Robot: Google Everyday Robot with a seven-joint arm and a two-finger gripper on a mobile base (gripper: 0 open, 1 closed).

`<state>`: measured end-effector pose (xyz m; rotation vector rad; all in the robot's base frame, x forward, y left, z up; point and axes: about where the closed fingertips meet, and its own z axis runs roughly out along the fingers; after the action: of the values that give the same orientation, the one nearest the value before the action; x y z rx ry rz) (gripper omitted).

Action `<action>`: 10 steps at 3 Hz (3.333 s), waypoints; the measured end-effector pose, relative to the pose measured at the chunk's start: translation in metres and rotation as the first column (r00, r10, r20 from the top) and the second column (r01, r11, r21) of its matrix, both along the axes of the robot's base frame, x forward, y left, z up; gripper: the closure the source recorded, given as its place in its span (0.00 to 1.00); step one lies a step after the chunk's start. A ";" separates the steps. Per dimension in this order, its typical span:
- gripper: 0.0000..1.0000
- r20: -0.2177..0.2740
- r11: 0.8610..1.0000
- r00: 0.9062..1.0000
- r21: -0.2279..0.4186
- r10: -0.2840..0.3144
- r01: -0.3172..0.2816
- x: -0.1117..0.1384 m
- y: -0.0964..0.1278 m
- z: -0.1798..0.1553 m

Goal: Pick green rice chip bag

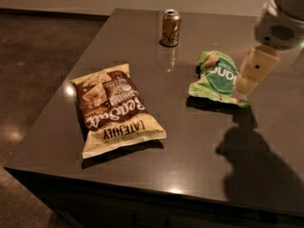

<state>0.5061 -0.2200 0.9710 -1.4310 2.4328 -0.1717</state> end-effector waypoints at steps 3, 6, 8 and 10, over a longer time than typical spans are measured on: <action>0.00 -0.035 0.844 0.846 0.057 -0.532 0.533 0.074 -0.033 -0.028; 0.00 -0.211 0.723 0.727 0.110 -0.654 0.682 0.108 -0.003 -0.090; 0.00 -0.249 0.701 0.699 0.093 -0.671 0.707 0.113 -0.001 -0.106; 0.46 -0.254 0.736 0.733 0.106 -0.631 0.669 0.113 0.012 -0.100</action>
Offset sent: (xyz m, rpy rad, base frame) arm 0.0798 -0.0380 -0.0275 0.0787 0.0285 -0.7150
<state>0.6189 -0.2080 0.8706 -0.4645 2.9329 0.0629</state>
